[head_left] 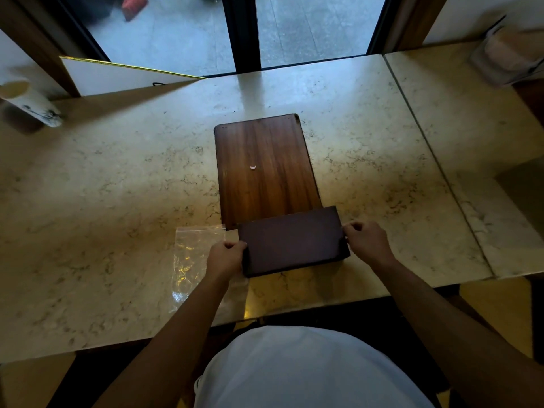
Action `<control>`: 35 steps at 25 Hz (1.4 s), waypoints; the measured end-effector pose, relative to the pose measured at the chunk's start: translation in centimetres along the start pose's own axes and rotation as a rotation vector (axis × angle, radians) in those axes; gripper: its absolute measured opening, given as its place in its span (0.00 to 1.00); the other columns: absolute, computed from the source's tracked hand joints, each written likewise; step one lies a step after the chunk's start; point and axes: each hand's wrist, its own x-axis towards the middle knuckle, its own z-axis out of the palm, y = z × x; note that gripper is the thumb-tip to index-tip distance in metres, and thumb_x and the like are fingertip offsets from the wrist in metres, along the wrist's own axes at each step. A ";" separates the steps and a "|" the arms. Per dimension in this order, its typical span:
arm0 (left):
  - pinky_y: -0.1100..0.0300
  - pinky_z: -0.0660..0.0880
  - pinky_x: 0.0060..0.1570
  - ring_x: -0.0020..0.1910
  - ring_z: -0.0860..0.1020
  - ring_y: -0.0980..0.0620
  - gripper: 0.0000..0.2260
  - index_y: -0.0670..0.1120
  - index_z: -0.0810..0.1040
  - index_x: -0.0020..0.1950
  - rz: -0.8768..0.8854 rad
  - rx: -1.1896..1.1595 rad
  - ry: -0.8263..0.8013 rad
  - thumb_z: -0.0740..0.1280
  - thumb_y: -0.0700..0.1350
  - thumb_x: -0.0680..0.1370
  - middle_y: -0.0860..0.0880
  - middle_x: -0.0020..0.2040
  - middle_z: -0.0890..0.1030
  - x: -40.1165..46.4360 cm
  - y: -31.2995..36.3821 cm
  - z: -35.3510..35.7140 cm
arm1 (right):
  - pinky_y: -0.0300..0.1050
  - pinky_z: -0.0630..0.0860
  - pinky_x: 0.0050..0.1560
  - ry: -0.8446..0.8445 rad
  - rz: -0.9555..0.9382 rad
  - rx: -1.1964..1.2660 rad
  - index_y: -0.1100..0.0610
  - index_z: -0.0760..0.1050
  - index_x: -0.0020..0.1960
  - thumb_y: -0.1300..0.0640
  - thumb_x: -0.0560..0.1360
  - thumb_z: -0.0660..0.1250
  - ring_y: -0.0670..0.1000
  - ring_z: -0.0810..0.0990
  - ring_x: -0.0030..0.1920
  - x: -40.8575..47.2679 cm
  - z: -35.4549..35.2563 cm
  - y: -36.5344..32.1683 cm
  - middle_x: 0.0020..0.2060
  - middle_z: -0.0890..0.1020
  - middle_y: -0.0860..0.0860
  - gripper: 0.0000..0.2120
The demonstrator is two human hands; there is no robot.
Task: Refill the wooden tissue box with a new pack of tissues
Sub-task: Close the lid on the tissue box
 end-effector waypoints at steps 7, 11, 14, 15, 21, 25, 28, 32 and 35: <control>0.42 0.73 0.65 0.67 0.75 0.38 0.38 0.41 0.68 0.75 -0.174 -0.101 -0.123 0.52 0.70 0.78 0.39 0.71 0.74 0.0 3.6 0.8 | 0.50 0.78 0.45 -0.327 0.329 0.334 0.55 0.75 0.61 0.37 0.81 0.52 0.55 0.80 0.51 1.3 -0.1 -3.2 0.52 0.81 0.52 0.25; 0.40 0.72 0.66 0.66 0.76 0.38 0.39 0.41 0.74 0.69 -0.004 -0.116 0.001 0.48 0.71 0.78 0.38 0.68 0.77 -0.8 5.2 0.9 | 0.57 0.77 0.60 -0.094 0.281 0.294 0.56 0.78 0.60 0.36 0.76 0.55 0.57 0.80 0.55 1.8 0.1 -4.3 0.57 0.81 0.56 0.28; 0.46 0.80 0.53 0.51 0.84 0.43 0.29 0.48 0.84 0.46 0.104 -0.448 0.059 0.55 0.69 0.76 0.43 0.49 0.87 -1.2 7.1 -1.3 | 0.51 0.76 0.49 0.053 0.164 0.628 0.56 0.81 0.50 0.38 0.73 0.57 0.53 0.81 0.49 1.6 -1.4 -4.6 0.50 0.84 0.58 0.24; 0.48 0.81 0.51 0.48 0.85 0.44 0.26 0.48 0.85 0.41 0.150 -0.493 0.088 0.59 0.68 0.75 0.45 0.44 0.87 -1.3 7.2 -1.9 | 0.49 0.77 0.48 0.049 0.134 0.744 0.54 0.81 0.48 0.40 0.72 0.59 0.53 0.82 0.49 1.2 -1.6 -4.5 0.47 0.85 0.54 0.21; 0.57 0.82 0.46 0.47 0.85 0.48 0.04 0.48 0.85 0.45 0.277 -0.365 0.220 0.77 0.43 0.72 0.46 0.45 0.87 -1.9 3.7 -1.3 | 0.48 0.83 0.50 0.114 0.026 0.602 0.56 0.80 0.63 0.51 0.75 0.73 0.50 0.85 0.50 -0.8 1.8 -1.2 0.51 0.86 0.53 0.19; 0.56 0.82 0.51 0.49 0.85 0.50 0.11 0.43 0.86 0.55 0.229 -0.342 0.203 0.76 0.40 0.72 0.45 0.50 0.86 -1.4 1.3 -0.8 | 0.44 0.84 0.47 0.106 0.008 0.487 0.59 0.78 0.66 0.56 0.75 0.74 0.47 0.85 0.48 -1.1 2.6 1.4 0.53 0.86 0.54 0.20; 0.60 0.82 0.47 0.49 0.84 0.51 0.11 0.42 0.85 0.56 0.193 -0.347 0.190 0.75 0.38 0.73 0.44 0.51 0.86 -1.4 -0.1 -0.4 | 0.46 0.84 0.48 0.101 0.006 0.454 0.58 0.79 0.65 0.57 0.75 0.74 0.47 0.85 0.48 -1.6 2.9 2.2 0.53 0.86 0.53 0.20; 0.59 0.82 0.47 0.48 0.84 0.51 0.10 0.42 0.85 0.55 0.170 -0.311 0.196 0.75 0.38 0.74 0.44 0.49 0.86 -1.3 -1.5 0.0 | 0.53 0.84 0.50 0.094 -0.003 0.419 0.58 0.79 0.65 0.57 0.75 0.73 0.50 0.85 0.49 -2.1 2.9 2.3 0.53 0.85 0.53 0.19; 0.52 0.82 0.53 0.49 0.84 0.48 0.10 0.41 0.85 0.55 0.154 -0.273 0.214 0.75 0.38 0.73 0.44 0.48 0.86 -1.2 -2.0 0.1 | 0.55 0.84 0.52 0.074 -0.011 0.407 0.59 0.79 0.65 0.58 0.75 0.73 0.52 0.84 0.50 -2.4 3.0 2.2 0.54 0.85 0.53 0.19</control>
